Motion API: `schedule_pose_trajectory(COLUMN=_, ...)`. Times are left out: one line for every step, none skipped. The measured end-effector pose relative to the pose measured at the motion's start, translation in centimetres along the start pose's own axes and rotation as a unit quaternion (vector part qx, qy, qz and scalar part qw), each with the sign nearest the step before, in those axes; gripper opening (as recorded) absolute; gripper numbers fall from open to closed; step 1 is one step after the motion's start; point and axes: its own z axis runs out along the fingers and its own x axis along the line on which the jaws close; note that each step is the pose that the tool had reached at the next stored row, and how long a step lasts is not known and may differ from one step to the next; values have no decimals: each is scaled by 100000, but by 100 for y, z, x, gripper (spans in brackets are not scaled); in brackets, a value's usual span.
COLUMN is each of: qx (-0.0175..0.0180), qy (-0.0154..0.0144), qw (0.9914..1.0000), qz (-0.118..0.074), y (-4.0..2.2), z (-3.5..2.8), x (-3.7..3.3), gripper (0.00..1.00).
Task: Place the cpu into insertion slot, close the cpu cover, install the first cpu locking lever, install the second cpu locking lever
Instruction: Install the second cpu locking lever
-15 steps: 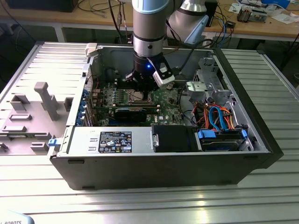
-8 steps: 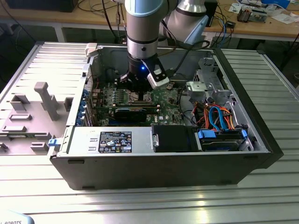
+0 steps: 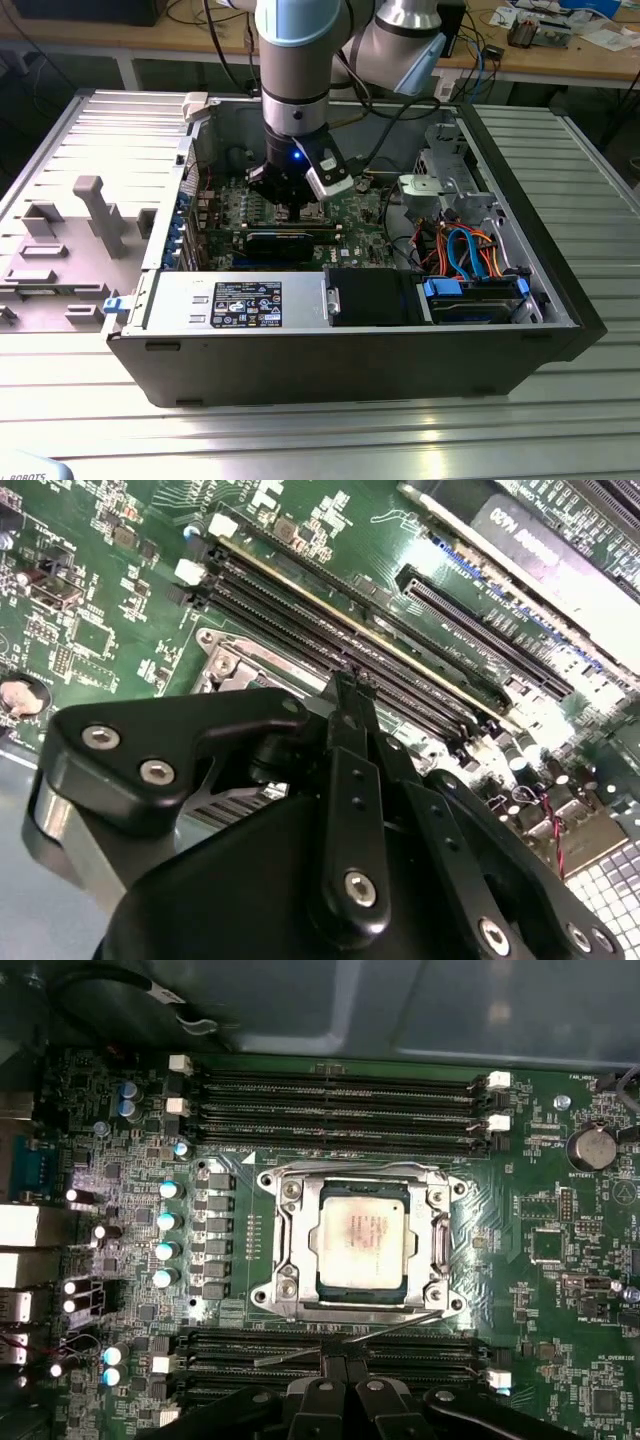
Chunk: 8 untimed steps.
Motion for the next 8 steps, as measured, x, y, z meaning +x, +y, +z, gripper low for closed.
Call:
schedule_pose_trajectory(qx=1, qy=2, qw=100000, qz=1, y=-3, z=2, x=7, gripper=11)
schedule_pose_trajectory(qx=0, qy=-3, qw=100000, qz=-1, y=-5, z=3, x=9, gripper=11)
schedule_pose_trajectory(qx=2, qy=-2, qw=100000, qz=0, y=-6, z=4, x=13, gripper=11)
schedule_pose_trajectory(qx=0, qy=0, qw=100000, qz=-6, y=-9, z=6, x=17, gripper=11)
schedule_pose_trajectory(qx=3, qy=-1, qw=100000, qz=-5, y=-11, z=7, x=19, gripper=11)
schedule_pose_trajectory(qx=3, qy=0, qw=100000, qz=0, y=-12, z=8, x=21, gripper=11)
schedule_pose_trajectory(qx=7, qy=2, qw=100000, qz=7, y=-17, z=9, x=27, gripper=11)
schedule_pose_trajectory(qx=-1, qy=-3, qw=100000, qz=3, y=-18, z=12, x=30, gripper=11)
